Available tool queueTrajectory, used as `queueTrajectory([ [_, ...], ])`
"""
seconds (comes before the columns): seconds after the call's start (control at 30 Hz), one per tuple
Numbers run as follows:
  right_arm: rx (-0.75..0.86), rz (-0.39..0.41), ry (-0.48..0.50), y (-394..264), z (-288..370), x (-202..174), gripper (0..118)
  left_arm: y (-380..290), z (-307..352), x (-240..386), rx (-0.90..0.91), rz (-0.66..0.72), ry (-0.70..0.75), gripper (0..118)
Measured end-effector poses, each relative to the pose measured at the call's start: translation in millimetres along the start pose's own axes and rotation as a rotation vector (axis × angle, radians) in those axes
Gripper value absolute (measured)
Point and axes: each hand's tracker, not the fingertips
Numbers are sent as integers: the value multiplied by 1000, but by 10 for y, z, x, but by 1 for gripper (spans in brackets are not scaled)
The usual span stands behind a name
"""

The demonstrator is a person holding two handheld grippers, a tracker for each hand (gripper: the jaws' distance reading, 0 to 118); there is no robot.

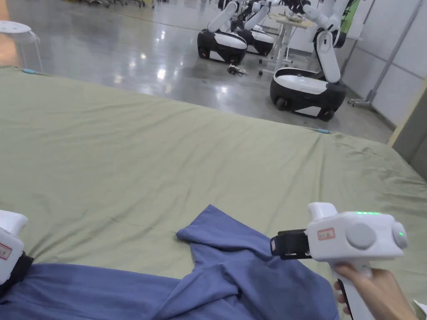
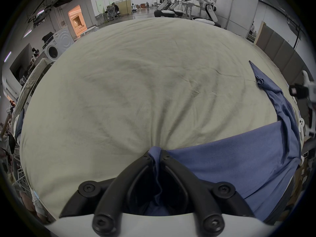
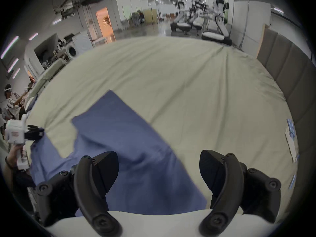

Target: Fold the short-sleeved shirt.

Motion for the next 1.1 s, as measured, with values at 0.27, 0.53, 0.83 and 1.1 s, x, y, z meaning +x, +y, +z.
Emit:
queueTrajectory([
  [0.27, -116, 44, -78, 20, -490, -67, 82, -28, 29, 22, 3, 11, -9, 4],
  [0.53, -76, 53, -97, -89, -252, -376, 5, -83, 27, 23, 32, 33, -8, 4],
  [0.83, 228, 4, -116, -225, 1065, -366, 5, -215, 1085, -195, 342, 161, -172, 3],
  [1.1, 541, -68, -117, -108, 2546, -196, 5, 110, 2517, -366, 693, 127, -232, 3],
])
